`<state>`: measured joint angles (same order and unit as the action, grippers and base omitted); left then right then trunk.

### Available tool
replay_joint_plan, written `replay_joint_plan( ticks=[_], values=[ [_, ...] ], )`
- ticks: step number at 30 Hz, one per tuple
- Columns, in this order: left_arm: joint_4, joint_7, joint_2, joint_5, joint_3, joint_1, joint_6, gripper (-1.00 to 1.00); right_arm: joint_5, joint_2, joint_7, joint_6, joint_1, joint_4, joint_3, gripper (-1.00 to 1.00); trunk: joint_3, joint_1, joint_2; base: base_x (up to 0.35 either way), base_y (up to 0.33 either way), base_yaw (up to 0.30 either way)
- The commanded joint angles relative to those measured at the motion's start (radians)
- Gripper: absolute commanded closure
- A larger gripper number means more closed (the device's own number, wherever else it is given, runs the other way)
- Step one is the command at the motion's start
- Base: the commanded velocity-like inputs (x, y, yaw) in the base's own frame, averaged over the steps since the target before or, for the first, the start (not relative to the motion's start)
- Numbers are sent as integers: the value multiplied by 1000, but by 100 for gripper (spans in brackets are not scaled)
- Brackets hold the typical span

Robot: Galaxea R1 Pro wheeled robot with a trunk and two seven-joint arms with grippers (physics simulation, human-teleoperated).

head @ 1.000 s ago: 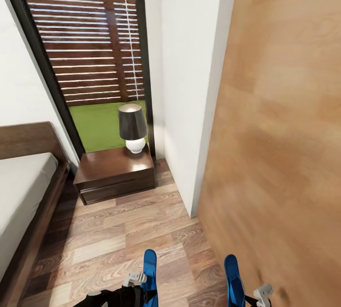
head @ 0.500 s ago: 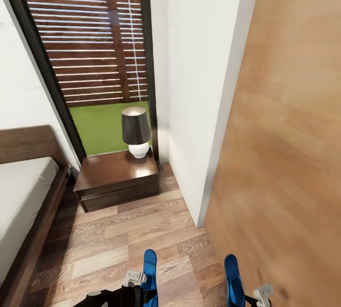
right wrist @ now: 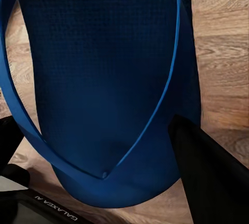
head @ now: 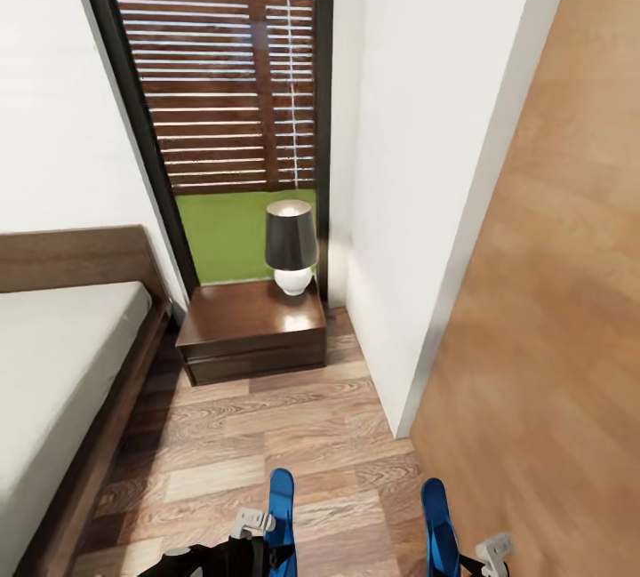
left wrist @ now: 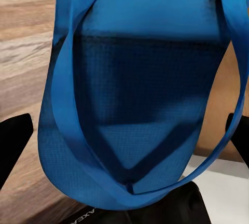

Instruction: In the bedroom, move the book from the bed onto either nightstand, and place the two sandals side by side next to the bed.

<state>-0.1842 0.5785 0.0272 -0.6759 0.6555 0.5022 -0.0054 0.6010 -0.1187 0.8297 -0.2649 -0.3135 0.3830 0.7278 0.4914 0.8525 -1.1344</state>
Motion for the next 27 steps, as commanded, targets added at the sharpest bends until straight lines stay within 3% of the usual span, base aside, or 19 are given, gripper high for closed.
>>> replay_joint_plan(
  ticks=[1,8,27],
  values=[
    [0,1,0,-8,7,1,-1,100,9,1,5,-5,-1,0,8,100,1,0,-1,0,0,261],
    [0,1,0,-8,8,1,-1,100,9,1,6,-5,-1,0,8,100,1,0,-1,54,0,119],
    [0,1,0,-8,8,1,-1,100,9,1,6,-5,-1,0,8,100,1,0,-1,280,0,1]
  ],
)
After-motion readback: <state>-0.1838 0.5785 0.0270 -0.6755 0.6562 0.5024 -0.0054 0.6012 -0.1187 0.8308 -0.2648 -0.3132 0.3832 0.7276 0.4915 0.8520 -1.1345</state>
